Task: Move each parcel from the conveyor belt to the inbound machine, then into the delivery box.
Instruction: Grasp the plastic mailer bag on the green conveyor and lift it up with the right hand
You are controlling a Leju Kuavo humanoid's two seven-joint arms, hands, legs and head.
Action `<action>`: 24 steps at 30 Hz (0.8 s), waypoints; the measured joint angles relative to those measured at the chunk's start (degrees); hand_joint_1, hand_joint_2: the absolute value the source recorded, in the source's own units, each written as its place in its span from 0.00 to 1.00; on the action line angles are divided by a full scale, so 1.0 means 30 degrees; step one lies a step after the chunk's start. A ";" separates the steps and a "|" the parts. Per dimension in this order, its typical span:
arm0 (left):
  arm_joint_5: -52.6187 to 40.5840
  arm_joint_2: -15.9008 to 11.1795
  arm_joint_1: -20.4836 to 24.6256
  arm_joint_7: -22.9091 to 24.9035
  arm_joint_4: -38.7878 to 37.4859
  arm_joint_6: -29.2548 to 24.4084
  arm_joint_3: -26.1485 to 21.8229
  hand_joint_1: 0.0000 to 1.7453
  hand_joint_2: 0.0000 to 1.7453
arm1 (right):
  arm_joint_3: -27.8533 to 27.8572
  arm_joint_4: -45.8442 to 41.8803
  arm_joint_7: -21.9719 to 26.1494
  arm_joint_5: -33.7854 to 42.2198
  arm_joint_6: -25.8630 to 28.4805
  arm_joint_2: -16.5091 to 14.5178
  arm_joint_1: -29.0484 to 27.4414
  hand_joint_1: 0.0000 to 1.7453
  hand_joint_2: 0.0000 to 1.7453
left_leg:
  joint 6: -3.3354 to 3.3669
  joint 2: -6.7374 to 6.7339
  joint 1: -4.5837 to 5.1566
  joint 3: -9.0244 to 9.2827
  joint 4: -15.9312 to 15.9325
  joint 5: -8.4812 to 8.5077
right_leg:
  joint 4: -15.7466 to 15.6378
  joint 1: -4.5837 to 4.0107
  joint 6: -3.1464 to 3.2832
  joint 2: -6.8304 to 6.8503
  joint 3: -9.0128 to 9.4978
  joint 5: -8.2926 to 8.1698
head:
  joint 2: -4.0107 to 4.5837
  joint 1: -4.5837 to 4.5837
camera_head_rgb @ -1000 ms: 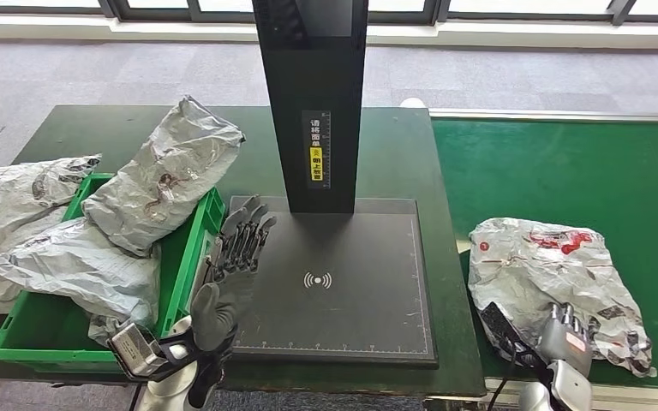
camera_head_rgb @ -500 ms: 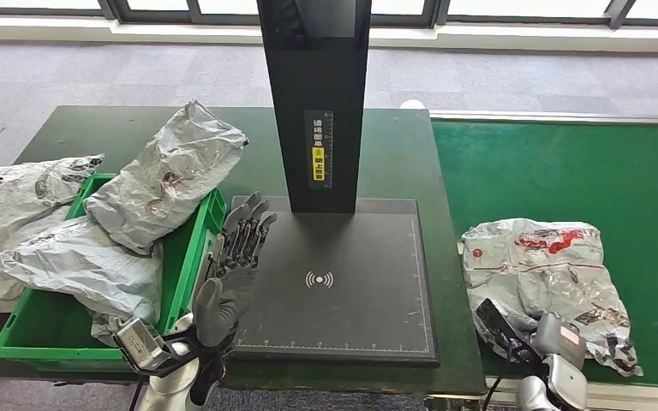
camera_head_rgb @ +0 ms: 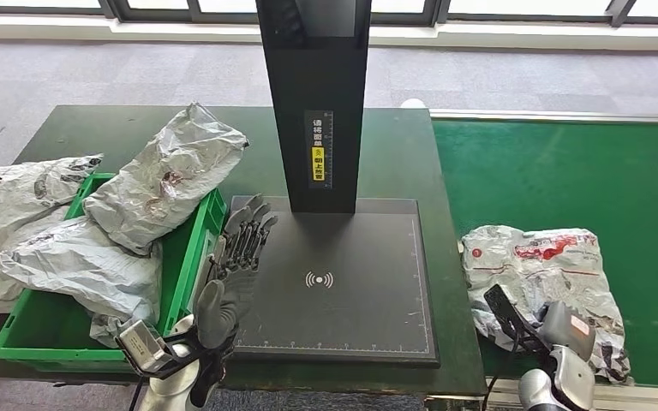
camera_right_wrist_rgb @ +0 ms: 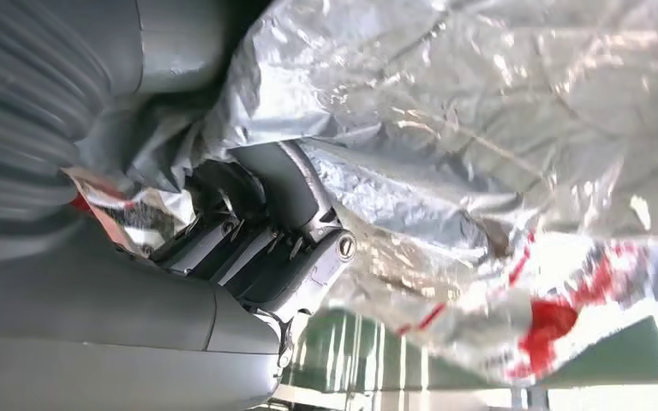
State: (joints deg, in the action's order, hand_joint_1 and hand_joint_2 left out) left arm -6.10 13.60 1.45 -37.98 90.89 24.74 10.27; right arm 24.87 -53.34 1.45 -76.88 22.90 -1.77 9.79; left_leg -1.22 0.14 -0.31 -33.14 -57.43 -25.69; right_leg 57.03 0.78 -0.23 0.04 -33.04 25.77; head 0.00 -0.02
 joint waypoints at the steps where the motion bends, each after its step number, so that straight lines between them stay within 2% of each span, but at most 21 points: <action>1: -0.0007 -0.0004 -0.0037 -0.0033 0.0002 -0.0002 0.0000 0.00 0.00 | 0.0000 -0.0417 0.0239 0.0235 0.0317 -0.0080 -0.0134 1.00 1.00 | 0.0000 0.0002 0.0000 -0.0002 0.0000 0.0000 | 0.0000 0.0000 0.0000 0.0002 0.0000 0.0000 | 0.0000 0.0000; 4: -0.0051 -0.0009 -0.0215 -0.0142 0.0003 -0.0029 -0.0004 0.00 0.00 | 0.0000 -0.1893 0.1511 0.1790 0.2081 -0.0435 -0.0675 1.00 1.00 | 0.0000 0.0009 0.0000 -0.0014 0.0001 -0.0001 | 0.0001 0.0000 0.0000 0.0008 -0.0011 0.0002 | 0.0000 0.0000; 7: -0.0115 -0.0009 -0.0376 -0.0209 0.0001 -0.0111 -0.0007 0.00 0.00 | -0.0023 -0.3883 0.3976 0.5075 0.3943 -0.0900 -0.1331 1.00 1.00 | -0.0002 0.0009 -0.0001 -0.0029 0.0004 -0.0002 | 0.0002 -0.0002 0.0003 0.0008 -0.0029 0.0008 | 0.0000 0.0000; 9: -0.0109 -0.0009 -0.0433 -0.0225 0.0000 -0.0216 -0.0007 0.00 0.00 | -0.0145 -0.5251 0.5811 0.7464 0.4054 -0.1215 -0.1818 1.00 1.00 | -0.0002 0.0009 -0.0001 -0.0038 0.0005 -0.0003 | 0.0005 -0.0003 0.0007 0.0007 -0.0039 0.0011 | 0.0000 0.0000; 13: -0.0004 -0.0009 -0.0452 -0.0255 -0.0049 -0.0297 -0.0007 0.00 0.00 | -0.1100 -0.8241 0.9410 1.1915 0.2084 -0.1936 -0.2977 1.00 1.00 | -0.0003 0.0008 -0.0002 -0.0053 0.0008 -0.0003 | 0.0012 -0.0004 0.0008 0.0004 -0.0059 0.0013 | 0.0000 0.0000; 16: 0.0184 -0.0009 -0.0371 -0.0257 -0.0244 -0.0270 -0.0007 0.00 0.00 | -0.2667 -1.0327 1.1222 1.3390 0.0223 -0.2477 -0.3685 1.00 1.00 | -0.0007 0.0000 -0.0003 -0.0056 0.0008 0.0000 | 0.0019 -0.0005 0.0010 -0.0003 -0.0072 0.0013 | 0.0000 0.0000; 22: 0.0461 -0.0004 0.0236 -0.0257 -0.0909 -0.0091 -0.0007 0.00 0.00 | -0.6896 -1.3078 1.1423 1.3316 -0.0892 -0.3073 -0.4181 1.00 1.00 | -0.0034 -0.0008 -0.0009 -0.0057 0.0009 0.0025 | 0.0030 -0.0008 0.0015 -0.0002 -0.0079 0.0009 | 0.0000 -0.0004; 24: 0.0676 0.0016 0.0449 -0.0257 -0.1093 0.0144 -0.0007 0.00 0.00 | -0.7998 -1.3311 1.1517 1.3646 -0.2101 -0.3184 -0.4019 1.00 1.00 | -0.0036 -0.0012 -0.0010 -0.0065 0.0009 0.0029 | 0.0038 -0.0007 0.0017 -0.0008 -0.0084 0.0002 | 0.0000 0.0000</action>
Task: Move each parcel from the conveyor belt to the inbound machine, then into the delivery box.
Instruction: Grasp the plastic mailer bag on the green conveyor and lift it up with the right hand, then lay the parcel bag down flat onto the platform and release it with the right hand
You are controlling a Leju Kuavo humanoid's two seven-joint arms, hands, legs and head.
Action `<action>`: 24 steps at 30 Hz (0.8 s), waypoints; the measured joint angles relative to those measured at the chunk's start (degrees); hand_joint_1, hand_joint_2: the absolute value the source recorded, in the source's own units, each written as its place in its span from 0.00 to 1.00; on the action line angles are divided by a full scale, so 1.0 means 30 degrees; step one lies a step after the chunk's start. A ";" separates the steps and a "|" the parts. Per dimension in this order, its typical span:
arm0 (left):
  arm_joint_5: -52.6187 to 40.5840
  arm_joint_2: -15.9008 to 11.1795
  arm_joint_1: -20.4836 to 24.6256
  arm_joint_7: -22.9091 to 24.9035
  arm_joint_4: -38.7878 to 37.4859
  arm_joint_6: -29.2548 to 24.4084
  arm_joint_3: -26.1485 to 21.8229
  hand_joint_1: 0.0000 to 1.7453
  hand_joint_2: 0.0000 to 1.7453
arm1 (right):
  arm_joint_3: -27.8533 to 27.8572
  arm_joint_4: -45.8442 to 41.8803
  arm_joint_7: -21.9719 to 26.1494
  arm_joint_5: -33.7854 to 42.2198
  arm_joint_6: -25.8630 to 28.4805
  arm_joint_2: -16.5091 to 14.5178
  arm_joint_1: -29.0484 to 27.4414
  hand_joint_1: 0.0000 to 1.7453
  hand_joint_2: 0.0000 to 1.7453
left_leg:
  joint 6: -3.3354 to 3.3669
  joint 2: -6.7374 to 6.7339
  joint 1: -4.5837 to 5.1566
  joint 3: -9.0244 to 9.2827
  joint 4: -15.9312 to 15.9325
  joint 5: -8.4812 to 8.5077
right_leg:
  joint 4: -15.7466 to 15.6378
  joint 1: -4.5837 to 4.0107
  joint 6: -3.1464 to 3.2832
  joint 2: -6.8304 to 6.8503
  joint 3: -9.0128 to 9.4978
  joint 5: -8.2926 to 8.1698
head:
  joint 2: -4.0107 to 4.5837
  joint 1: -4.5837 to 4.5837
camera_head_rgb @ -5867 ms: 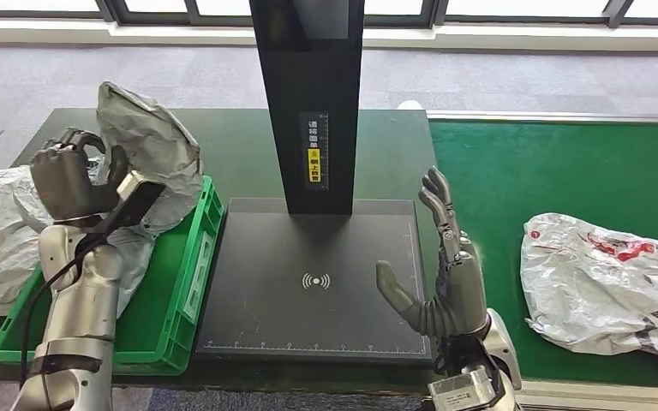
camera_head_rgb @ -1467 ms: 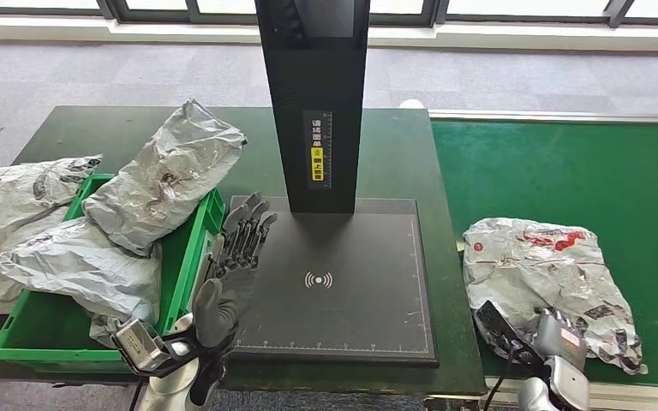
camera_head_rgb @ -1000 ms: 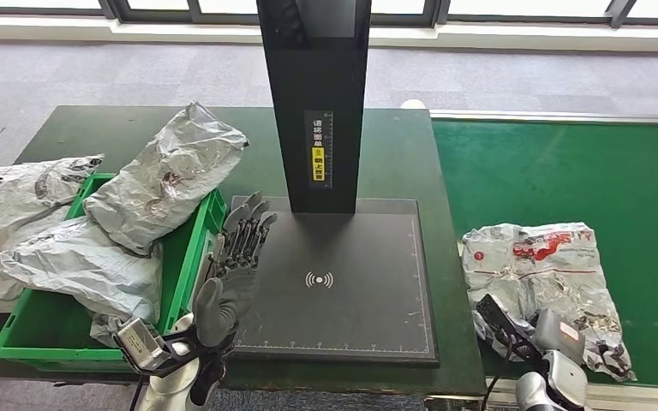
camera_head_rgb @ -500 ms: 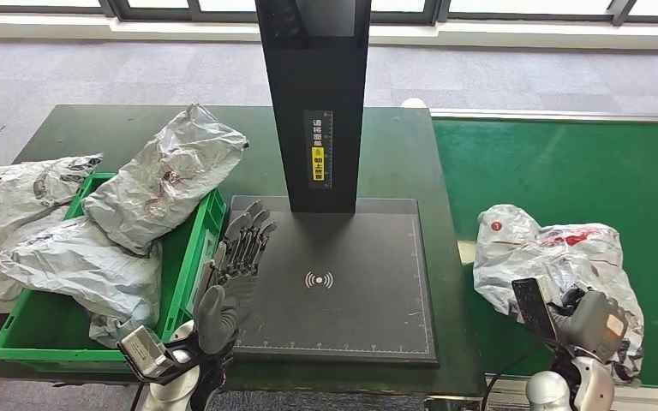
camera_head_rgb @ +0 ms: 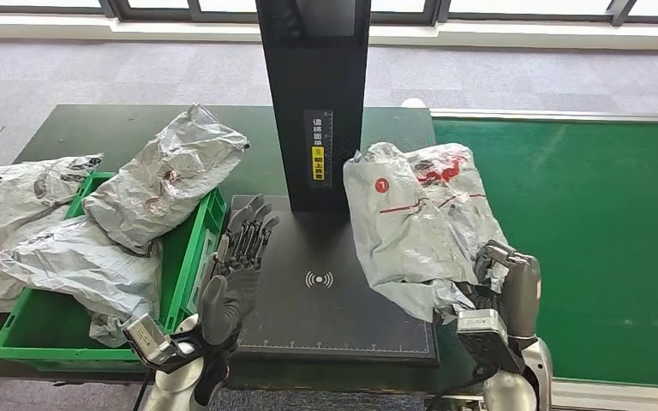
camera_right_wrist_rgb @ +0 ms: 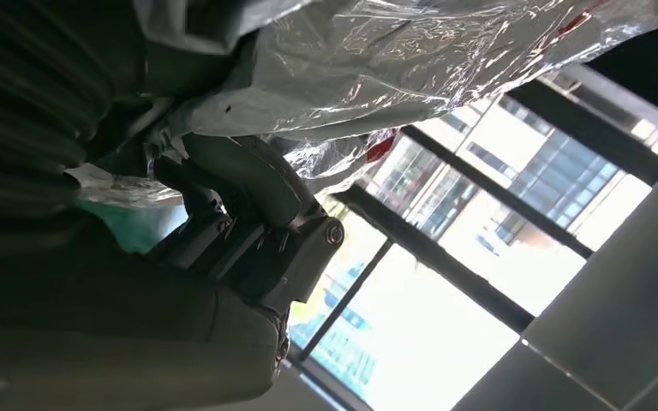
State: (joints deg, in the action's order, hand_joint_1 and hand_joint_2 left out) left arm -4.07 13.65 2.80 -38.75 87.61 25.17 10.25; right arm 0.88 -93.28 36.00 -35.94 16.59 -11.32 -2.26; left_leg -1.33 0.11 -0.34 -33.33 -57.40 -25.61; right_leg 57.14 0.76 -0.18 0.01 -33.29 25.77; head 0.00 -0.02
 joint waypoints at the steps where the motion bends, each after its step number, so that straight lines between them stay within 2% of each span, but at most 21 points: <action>1: 0.0113 0.0020 0.0167 0.0000 -0.0087 0.0124 0.0000 0.00 0.00 | -0.0609 0.0019 0.0055 0.0147 -0.0603 -0.0077 0.0176 1.00 1.00 | -0.0001 -0.0011 0.0000 -0.0001 0.0000 0.0001 | 0.0003 0.0001 0.0002 -0.0012 -0.0009 -0.0006 | 0.0000 -0.0002; 5: 0.0298 0.0150 0.0744 0.0002 -0.0397 0.0262 0.0000 0.00 0.00 | -0.2849 0.0338 0.0089 0.0353 -0.1008 -0.0392 0.0799 1.00 1.00 | 0.0005 -0.0009 0.0001 0.0004 -0.0002 0.0011 | 0.0001 0.0001 0.0006 -0.0014 -0.0013 -0.0016 | 0.0000 -0.0005; 10: 0.0333 0.0164 0.0826 0.0002 -0.0610 0.0267 0.0000 0.00 0.00 | -0.3896 0.0552 0.0008 0.0598 -0.0912 -0.0417 0.1055 1.00 1.00 | 0.0005 0.0005 0.0002 -0.0007 -0.0002 0.0013 | 0.0002 0.0001 0.0006 -0.0015 -0.0019 -0.0014 | 0.0000 -0.0004; 12: 0.0490 0.0166 0.0886 0.0004 -0.0665 0.0306 0.0000 0.00 0.00 | -0.4160 0.0863 -0.0477 0.0729 -0.1695 -0.0430 0.1287 1.00 1.00 | 0.0004 0.0002 -0.0001 -0.0017 -0.0001 0.0011 | 0.0003 -0.0003 0.0006 -0.0019 -0.0024 -0.0014 | 0.0000 -0.0002; 15: 0.1026 0.0184 0.1197 0.0002 -0.0805 0.0490 -0.0009 0.00 0.00 | -0.4860 0.3258 -0.1612 0.0684 -0.3131 -0.0700 0.2421 1.00 1.00 | -0.0010 -0.0026 -0.0011 -0.0013 0.0001 0.0017 | 0.0003 -0.0020 0.0011 -0.0037 -0.0030 -0.0018 | 0.0000 -0.0004; 18: 0.1368 0.0191 0.1389 0.0007 -0.0896 0.0559 -0.0060 0.00 0.00 | -0.5349 0.6429 -0.2792 0.0036 -0.2871 -0.1006 0.3482 0.98 1.00 | -0.0026 0.0023 -0.0016 -0.0016 0.0001 0.0041 | 0.0005 -0.0034 0.0015 0.0007 -0.0017 -0.0019 | 0.0000 -0.0007; 19: 0.1446 0.0191 0.1373 0.0005 -0.0901 0.0517 -0.0113 0.00 0.00 | -0.5404 0.7305 -0.3207 -0.0199 -0.2813 -0.1024 0.3816 0.85 1.00 | -0.0033 0.0045 -0.0018 -0.0022 0.0001 0.0051 | 0.0007 -0.0037 0.0016 0.0025 -0.0014 -0.0019 | 0.0000 -0.0005; 20: 0.1554 0.0193 0.1347 0.0004 -0.0887 0.0440 -0.0186 0.00 0.00 | -0.5438 0.8203 -0.3636 -0.0467 -0.2743 -0.1015 0.4183 0.67 1.00 | -0.0042 0.0059 -0.0020 -0.0027 0.0001 0.0060 | 0.0009 -0.0039 0.0017 0.0037 -0.0015 -0.0020 | 0.0000 -0.0006; 22: 0.1911 0.0233 0.1316 0.0000 -0.0808 0.0174 -0.0410 0.00 0.00 | -0.5458 0.9807 -0.4558 -0.1150 -0.2446 -0.0975 0.4819 0.20 1.00 | -0.0051 0.0058 -0.0022 -0.0028 0.0000 0.0069 | 0.0010 -0.0038 0.0018 0.0032 -0.0019 -0.0022 | 0.0000 -0.0005; 23: 0.2205 0.0279 0.1303 0.0000 -0.0730 -0.0036 -0.0551 0.00 0.00 | -0.5458 1.0453 -0.5060 -0.1584 -0.2193 -0.0945 0.5018 0.08 1.00 | -0.0051 0.0059 -0.0022 -0.0028 0.0000 0.0069 | 0.0010 -0.0037 0.0018 0.0032 -0.0019 -0.0023 | 0.0000 -0.0007; 24: 0.2568 0.0335 0.1275 0.0000 -0.0620 -0.0309 -0.0738 0.00 0.00 | -0.5458 1.0948 -0.5507 -0.2021 -0.1922 -0.0920 0.5144 0.01 1.00 | -0.0051 0.0060 -0.0022 -0.0029 -0.0001 0.0069 | 0.0010 -0.0037 0.0017 0.0031 -0.0020 -0.0023 | 0.0000 -0.0007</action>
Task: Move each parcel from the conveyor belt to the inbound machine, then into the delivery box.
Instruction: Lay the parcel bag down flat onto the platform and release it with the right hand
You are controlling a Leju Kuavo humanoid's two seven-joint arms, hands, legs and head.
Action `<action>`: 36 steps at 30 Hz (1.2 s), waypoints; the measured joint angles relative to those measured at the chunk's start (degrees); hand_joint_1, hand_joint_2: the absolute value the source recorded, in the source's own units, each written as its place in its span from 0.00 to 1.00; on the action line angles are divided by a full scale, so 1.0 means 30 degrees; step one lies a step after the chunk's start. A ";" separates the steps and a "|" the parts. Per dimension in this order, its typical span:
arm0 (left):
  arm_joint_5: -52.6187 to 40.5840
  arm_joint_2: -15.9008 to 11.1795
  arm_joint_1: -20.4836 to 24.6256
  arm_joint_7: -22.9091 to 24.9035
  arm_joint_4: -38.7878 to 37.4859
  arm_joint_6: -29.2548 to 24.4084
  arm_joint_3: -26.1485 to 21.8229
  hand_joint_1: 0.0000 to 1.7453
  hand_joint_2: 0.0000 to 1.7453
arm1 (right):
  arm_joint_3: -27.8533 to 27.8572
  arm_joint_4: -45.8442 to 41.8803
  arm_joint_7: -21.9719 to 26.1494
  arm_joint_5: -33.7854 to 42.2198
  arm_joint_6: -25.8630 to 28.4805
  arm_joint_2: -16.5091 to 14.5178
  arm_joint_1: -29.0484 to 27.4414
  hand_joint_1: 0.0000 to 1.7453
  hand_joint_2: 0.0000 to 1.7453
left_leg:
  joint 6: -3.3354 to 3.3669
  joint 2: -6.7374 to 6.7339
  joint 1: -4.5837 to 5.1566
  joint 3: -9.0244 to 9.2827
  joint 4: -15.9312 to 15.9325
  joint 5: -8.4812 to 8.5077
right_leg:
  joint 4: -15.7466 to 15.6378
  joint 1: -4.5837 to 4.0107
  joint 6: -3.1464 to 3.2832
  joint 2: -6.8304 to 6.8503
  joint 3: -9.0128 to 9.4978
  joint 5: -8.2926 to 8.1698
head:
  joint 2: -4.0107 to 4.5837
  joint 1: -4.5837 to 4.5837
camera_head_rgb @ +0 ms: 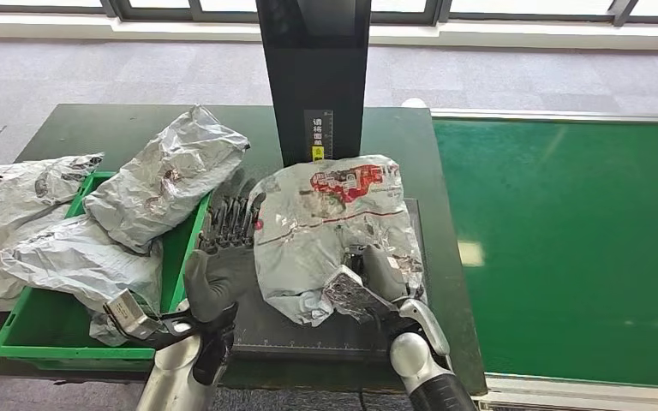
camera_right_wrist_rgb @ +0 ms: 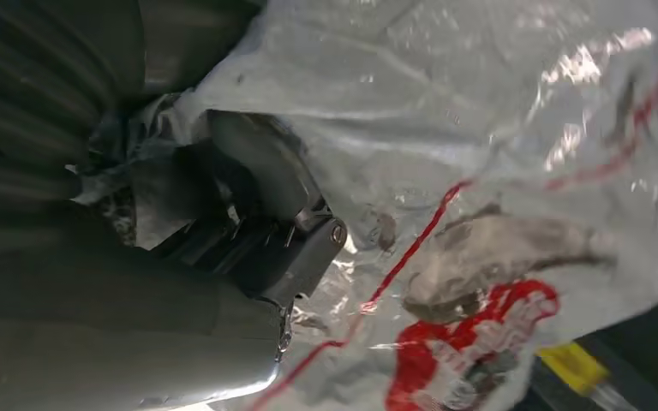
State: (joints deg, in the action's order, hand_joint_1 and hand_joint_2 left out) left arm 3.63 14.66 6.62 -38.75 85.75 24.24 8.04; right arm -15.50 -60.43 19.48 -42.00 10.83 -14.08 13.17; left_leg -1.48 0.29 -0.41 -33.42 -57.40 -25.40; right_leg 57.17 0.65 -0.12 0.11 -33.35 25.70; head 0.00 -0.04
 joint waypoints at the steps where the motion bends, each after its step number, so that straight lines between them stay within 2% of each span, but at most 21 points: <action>1: 0.0426 0.0064 -0.0045 0.0002 0.0155 -0.0354 -0.0204 0.00 0.00 | 0.0000 0.0402 -0.0384 -0.0427 0.0257 0.0027 0.0077 0.00 1.00 | -0.0001 -0.0001 0.0000 -0.0001 0.0000 -0.0001 | 0.0000 0.0000 0.0000 -0.0004 -0.0002 0.0000 | 0.0000 0.0002; 5: 0.1851 0.0186 -0.0339 0.0047 0.1129 -0.2685 -0.1091 0.00 0.00 | 0.0000 0.1169 -0.1495 -0.1945 0.0823 0.0160 0.0122 0.00 1.00 | -0.0009 -0.0010 0.0001 -0.0005 0.0000 -0.0010 | 0.0000 -0.0004 0.0002 -0.0028 -0.0022 0.0003 | 0.0000 0.0004; 9: 0.1955 0.0215 -0.0548 0.0044 0.1934 -0.4814 -0.1611 0.00 0.00 | 0.0000 0.1448 -0.1393 -0.2242 0.1019 0.0197 0.0146 0.00 1.00 | -0.0010 -0.0008 0.0000 -0.0017 0.0002 -0.0012 | -0.0001 -0.0011 0.0009 -0.0023 -0.0028 0.0010 | 0.0000 0.0007; 15: 0.1880 0.0229 -0.0658 0.0038 0.2479 -0.5325 -0.1896 0.00 0.00 | 0.0000 0.1619 -0.1209 -0.2223 0.1076 0.0197 0.0174 0.00 1.00 | -0.0010 -0.0010 0.0000 -0.0018 0.0002 -0.0012 | -0.0001 -0.0006 0.0009 -0.0023 -0.0028 0.0010 | 0.0000 0.0007; 17: 0.1867 0.0235 -0.0678 0.0058 0.2557 -0.5521 -0.1961 0.00 0.00 | 0.0002 0.1644 -0.0719 -0.1885 0.1029 0.0191 0.0170 0.00 1.00 | -0.0009 -0.0010 0.0000 -0.0017 0.0001 -0.0011 | -0.0001 -0.0005 0.0009 -0.0023 -0.0028 0.0008 | 0.0000 0.0007; 21: 0.2061 0.0242 -0.0691 0.0238 0.2610 -0.7447 -0.2023 0.00 0.00 | 0.0007 0.0395 0.3530 0.1566 -0.0415 0.0069 -0.0257 0.00 1.00 | -0.0010 -0.0010 0.0002 -0.0016 -0.0002 -0.0009 | -0.0001 -0.0006 0.0011 -0.0027 -0.0040 0.0001 | 0.0000 0.0005; 23: 0.2315 0.0237 -0.0683 0.0315 0.2586 -0.8332 -0.2010 0.00 0.00 | 0.0007 -0.1425 0.5291 0.4066 -0.2075 0.0014 -0.0727 0.00 1.00 | -0.0010 -0.0005 0.0002 -0.0020 -0.0003 -0.0009 | -0.0001 -0.0009 0.0013 -0.0021 -0.0047 0.0001 | 0.0000 0.0005; 25: 0.2530 0.0229 -0.0657 0.0328 0.2502 -0.8645 -0.1944 0.00 0.00 | 0.0007 -0.3615 0.6398 0.6664 -0.3932 0.0029 -0.1200 0.00 1.00 | -0.0014 -0.0006 0.0002 -0.0025 -0.0002 -0.0013 | -0.0001 -0.0010 0.0014 -0.0021 -0.0052 0.0004 | 0.0000 0.0007; 27: 0.2634 0.0224 -0.0623 0.0322 0.2396 -0.8702 -0.1837 0.00 0.00 | 0.0007 -0.5475 0.6850 0.8202 -0.5007 0.0062 -0.1584 0.00 1.00 | -0.0019 -0.0020 0.0001 -0.0026 -0.0001 -0.0022 | -0.0003 -0.0008 0.0013 -0.0032 -0.0057 0.0006 | 0.0000 0.0006; 34: 0.2097 0.0200 -0.0531 0.0147 0.2160 -0.8855 -0.1518 0.00 0.00 | 0.0000 -0.9871 0.6909 1.1066 -0.6142 0.0472 -0.2451 0.00 1.00 | -0.0015 -0.0029 0.0003 -0.0027 -0.0003 -0.0027 | -0.0009 0.0003 0.0007 -0.0041 -0.0059 0.0006 | 0.0000 0.0007; 36: 0.1511 0.0178 -0.0501 0.0115 0.2138 -0.8885 -0.1360 0.00 0.00 | 0.0002 -1.0849 0.6909 1.1168 -0.6128 0.0617 -0.2551 0.00 1.00 | -0.0015 -0.0032 0.0003 -0.0025 -0.0003 -0.0027 | -0.0009 0.0002 0.0004 -0.0043 -0.0056 0.0003 | 0.0000 0.0007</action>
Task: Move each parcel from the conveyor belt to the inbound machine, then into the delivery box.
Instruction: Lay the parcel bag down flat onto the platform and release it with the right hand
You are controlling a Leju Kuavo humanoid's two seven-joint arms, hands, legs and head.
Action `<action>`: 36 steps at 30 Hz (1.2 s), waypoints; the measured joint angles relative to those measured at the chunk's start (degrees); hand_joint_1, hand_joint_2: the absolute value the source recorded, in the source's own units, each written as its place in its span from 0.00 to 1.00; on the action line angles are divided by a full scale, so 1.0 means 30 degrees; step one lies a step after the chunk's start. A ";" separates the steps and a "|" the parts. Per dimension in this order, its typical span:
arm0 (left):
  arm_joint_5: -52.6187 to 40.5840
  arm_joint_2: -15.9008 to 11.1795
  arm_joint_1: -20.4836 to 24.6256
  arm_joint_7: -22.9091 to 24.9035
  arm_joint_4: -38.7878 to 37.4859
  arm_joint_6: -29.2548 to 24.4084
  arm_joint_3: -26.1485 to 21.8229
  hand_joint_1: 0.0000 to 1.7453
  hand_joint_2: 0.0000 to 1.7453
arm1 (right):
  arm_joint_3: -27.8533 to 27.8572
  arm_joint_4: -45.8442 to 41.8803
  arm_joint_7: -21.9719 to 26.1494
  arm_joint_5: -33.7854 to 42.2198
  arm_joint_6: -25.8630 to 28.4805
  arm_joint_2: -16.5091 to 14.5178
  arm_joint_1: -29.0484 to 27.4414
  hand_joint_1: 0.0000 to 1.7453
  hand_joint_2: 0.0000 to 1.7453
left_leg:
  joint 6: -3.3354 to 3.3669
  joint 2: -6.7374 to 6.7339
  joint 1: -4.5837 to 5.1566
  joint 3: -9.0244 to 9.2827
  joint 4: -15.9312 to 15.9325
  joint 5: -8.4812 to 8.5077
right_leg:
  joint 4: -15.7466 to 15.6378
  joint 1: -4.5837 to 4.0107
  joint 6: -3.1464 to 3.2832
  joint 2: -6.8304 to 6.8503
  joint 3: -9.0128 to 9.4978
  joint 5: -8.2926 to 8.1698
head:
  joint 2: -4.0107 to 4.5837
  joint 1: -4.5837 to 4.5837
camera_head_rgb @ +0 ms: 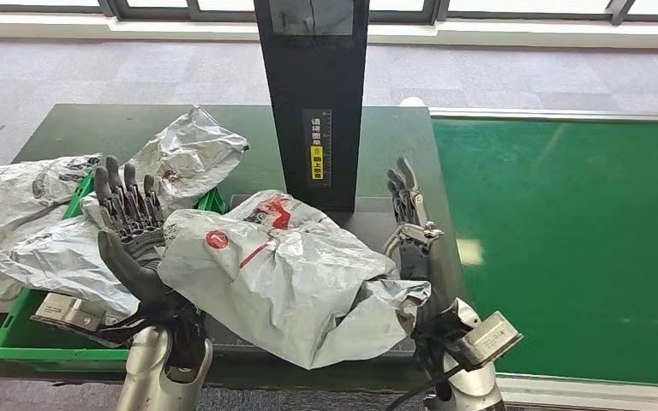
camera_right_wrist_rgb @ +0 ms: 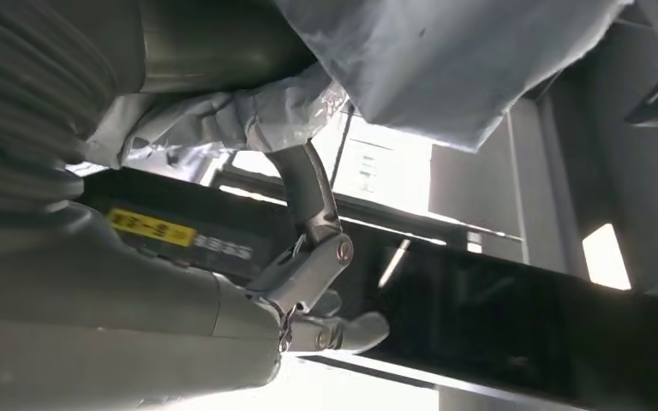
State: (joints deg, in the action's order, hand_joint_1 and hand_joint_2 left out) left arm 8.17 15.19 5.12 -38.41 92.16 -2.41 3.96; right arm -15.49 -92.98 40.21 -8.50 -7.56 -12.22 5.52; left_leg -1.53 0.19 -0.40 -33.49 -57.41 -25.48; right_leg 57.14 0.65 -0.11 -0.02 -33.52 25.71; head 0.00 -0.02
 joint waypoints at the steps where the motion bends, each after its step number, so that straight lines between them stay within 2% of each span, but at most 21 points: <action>1: -0.0333 -0.0009 0.0013 -0.0018 -0.0004 -0.0005 0.0082 0.00 0.00 | 0.0000 -0.0334 -0.0002 -0.0184 0.0150 0.0055 -0.0076 0.00 1.00 | 0.0000 -0.0001 0.0000 0.0000 0.0000 0.0000 | 0.0000 -0.0001 -0.0001 0.0000 0.0001 -0.0001 | 0.0000 0.0000; 8: -0.2769 -0.0062 0.0042 0.0147 -0.0115 0.0171 0.0496 0.00 0.00 | -0.0002 -0.1068 -0.0029 -0.1616 0.1479 0.0308 -0.0398 0.00 1.00 | -0.0002 0.0001 0.0001 -0.0001 0.0001 0.0000 | 0.0002 -0.0009 -0.0001 -0.0003 -0.0002 -0.0001 | 0.0000 -0.0005; 14: -0.3183 -0.0073 0.0056 0.0158 -0.0242 0.0255 0.0641 0.00 0.00 | 0.0075 -0.0985 -0.0053 -0.2333 0.1825 0.0330 -0.0326 0.00 1.00 | -0.0002 0.0000 0.0000 -0.0002 0.0001 0.0001 | 0.0004 -0.0009 0.0000 -0.0009 -0.0002 0.0000 | 0.0000 -0.0005; 21: -0.3403 -0.0067 0.0071 0.0213 -0.0326 0.0415 0.0634 0.00 0.00 | 0.1209 0.0890 -0.0415 -0.4776 0.3255 0.0065 0.0485 0.00 1.00 | 0.0002 0.0001 0.0000 -0.0002 0.0001 0.0004 | 0.0004 -0.0003 -0.0003 -0.0003 0.0005 -0.0003 | 0.0000 -0.0007; 36: -0.3414 -0.0071 0.0074 0.0213 -0.0373 0.0433 0.0630 0.00 0.00 | 0.1909 0.2132 -0.0373 -0.5007 0.3428 -0.0195 0.0622 0.00 1.00 | 0.0000 0.0002 0.0000 -0.0006 0.0002 0.0001 | 0.0004 -0.0006 -0.0003 -0.0004 0.0000 0.0000 | 0.0000 -0.0007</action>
State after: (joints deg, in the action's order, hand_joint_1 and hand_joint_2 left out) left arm -2.08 14.98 5.34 -37.77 91.04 -1.11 5.85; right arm -9.76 -86.58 39.09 -23.52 2.73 -12.81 7.38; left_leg -1.53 0.20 -0.40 -33.51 -57.41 -25.48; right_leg 57.16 0.64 -0.12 -0.03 -33.52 25.71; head 0.00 -0.04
